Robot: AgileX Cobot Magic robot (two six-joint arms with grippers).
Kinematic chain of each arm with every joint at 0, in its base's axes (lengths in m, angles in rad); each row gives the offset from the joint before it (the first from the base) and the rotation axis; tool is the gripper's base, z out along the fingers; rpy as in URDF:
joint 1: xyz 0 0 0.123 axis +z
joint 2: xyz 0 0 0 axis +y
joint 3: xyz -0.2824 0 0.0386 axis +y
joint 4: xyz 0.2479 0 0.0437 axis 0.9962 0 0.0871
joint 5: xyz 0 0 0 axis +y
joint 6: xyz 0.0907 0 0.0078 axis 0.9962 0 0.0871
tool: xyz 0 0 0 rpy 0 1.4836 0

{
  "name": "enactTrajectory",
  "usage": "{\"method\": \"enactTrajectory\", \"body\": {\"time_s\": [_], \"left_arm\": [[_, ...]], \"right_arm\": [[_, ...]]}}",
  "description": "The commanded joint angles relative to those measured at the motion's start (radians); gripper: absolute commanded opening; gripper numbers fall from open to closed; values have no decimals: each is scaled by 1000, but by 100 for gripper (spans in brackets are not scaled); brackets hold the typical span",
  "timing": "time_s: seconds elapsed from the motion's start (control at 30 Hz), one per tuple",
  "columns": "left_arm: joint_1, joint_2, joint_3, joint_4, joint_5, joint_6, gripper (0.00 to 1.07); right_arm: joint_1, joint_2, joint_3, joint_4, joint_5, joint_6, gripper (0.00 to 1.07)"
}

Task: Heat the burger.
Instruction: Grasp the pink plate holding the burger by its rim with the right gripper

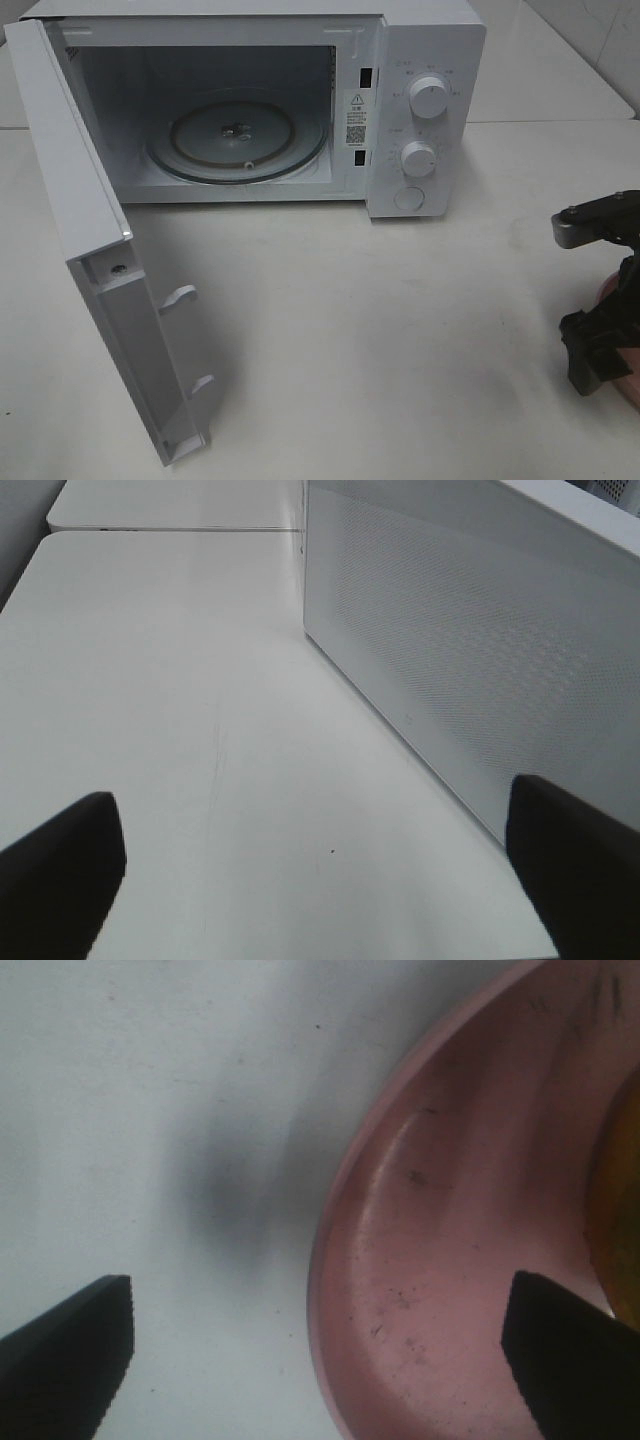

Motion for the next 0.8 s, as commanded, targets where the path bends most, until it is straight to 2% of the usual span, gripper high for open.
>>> {"method": "enactTrajectory", "body": {"time_s": [0.03, 0.37, 0.43, 0.63, 0.67, 0.7, 0.73, 0.77, 0.8], "left_arm": [[4, -8, 4, -2, -3, -4, 98], [4, -8, 4, -2, -3, -4, 98], [4, -8, 4, -2, -3, -4, 98], [4, -8, 4, -2, -3, -4, 98], [4, -8, 4, -2, -3, -4, 98], [4, -8, 4, -2, -3, -4, 98], [4, -8, 4, -2, -3, -4, 98], [4, -8, 4, -2, -3, -4, 98], [4, -8, 4, -2, -3, -4, 98]], "right_arm": [[-10, 24, 7, -1, -29, -8, 94], [-10, 128, 7, -7, -123, 2, 92], [-10, 157, 7, -43, -138, 36, 91], [-10, 166, 7, -61, -131, 66, 87], [-10, 166, 7, -61, -127, 66, 85], [-10, 166, 7, -61, -126, 70, 77], [-10, 166, 7, -61, -126, 70, 77], [-10, 166, 7, -67, -129, 82, 72], [-10, 166, 7, -73, -129, 95, 60]]}}
